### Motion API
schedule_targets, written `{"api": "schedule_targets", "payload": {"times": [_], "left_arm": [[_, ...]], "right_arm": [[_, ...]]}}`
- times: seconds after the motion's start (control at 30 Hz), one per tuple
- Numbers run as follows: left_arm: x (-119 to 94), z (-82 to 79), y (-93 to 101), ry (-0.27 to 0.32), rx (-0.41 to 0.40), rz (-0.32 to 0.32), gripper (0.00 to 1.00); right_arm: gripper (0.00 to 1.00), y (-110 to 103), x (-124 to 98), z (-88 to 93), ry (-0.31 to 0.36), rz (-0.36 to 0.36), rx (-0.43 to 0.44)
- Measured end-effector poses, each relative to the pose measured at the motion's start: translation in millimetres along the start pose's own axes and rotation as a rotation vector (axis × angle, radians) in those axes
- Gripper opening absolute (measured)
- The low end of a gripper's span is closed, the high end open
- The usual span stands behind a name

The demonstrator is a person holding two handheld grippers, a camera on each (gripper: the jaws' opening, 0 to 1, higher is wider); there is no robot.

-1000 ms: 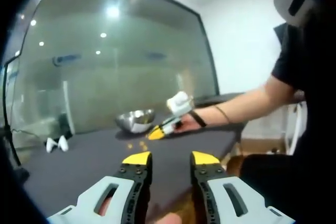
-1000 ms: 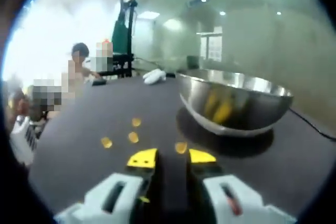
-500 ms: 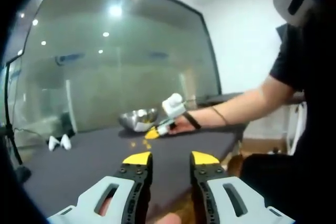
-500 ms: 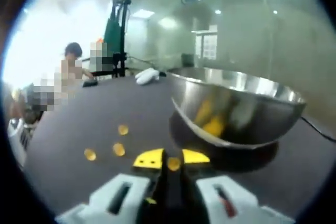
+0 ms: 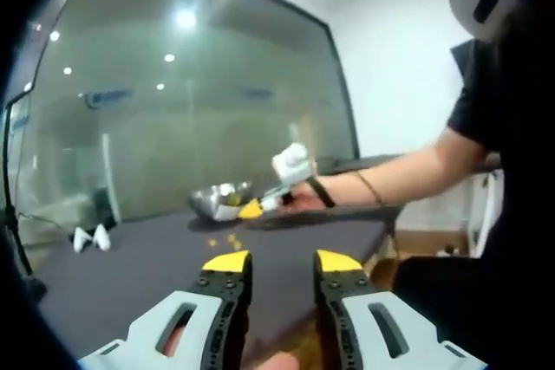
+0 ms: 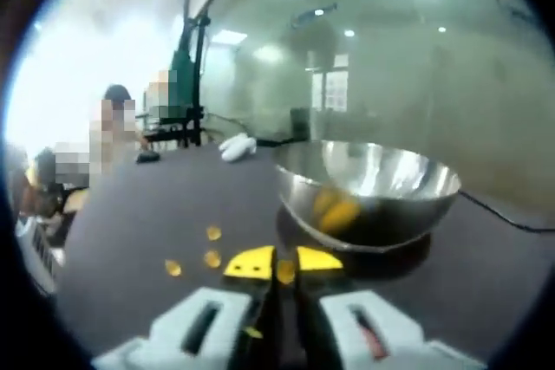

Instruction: Pick up the QQ candy scattered on the table and place it into the stainless steel bowl on the table

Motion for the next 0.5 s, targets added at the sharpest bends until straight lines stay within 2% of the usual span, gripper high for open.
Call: {"api": "schedule_targets", "payload": {"times": [0.13,0.17,0.2,0.37,0.5], "left_arm": [[1,0.2,1.2,-0.002,0.005,0.015,0.30],[1,0.4,1.1,-0.002,0.005,0.017,0.30],[2,0.7,0.9,-0.002,0.005,0.017,0.30],[4,0.8,2.1,0.006,0.002,0.023,0.30],[5,1.9,6.5,-0.001,0.007,0.041,0.30]], "right_arm": [[0.09,4,-21,-8.4,0.040,0.068,-0.013],[0.09,17,-21,-8.0,0.055,0.097,-0.010],[0.09,20,-23,-8.6,0.064,0.108,-0.010],[0.09,16,-37,-15.0,0.102,0.168,-0.004],[0.09,17,-40,-15.9,0.119,0.190,0.000]]}}
Point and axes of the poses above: the point that each gripper's makers call its tool centre point, and the gripper's own axes: x roughly forward along the fingers, y roughly to its right, z roughly out of its underside, the point moved 8 cm from there along -x, roughly backward along the fingers, and after that the axes turned 11 degrees about y, right-handed, at the moved point
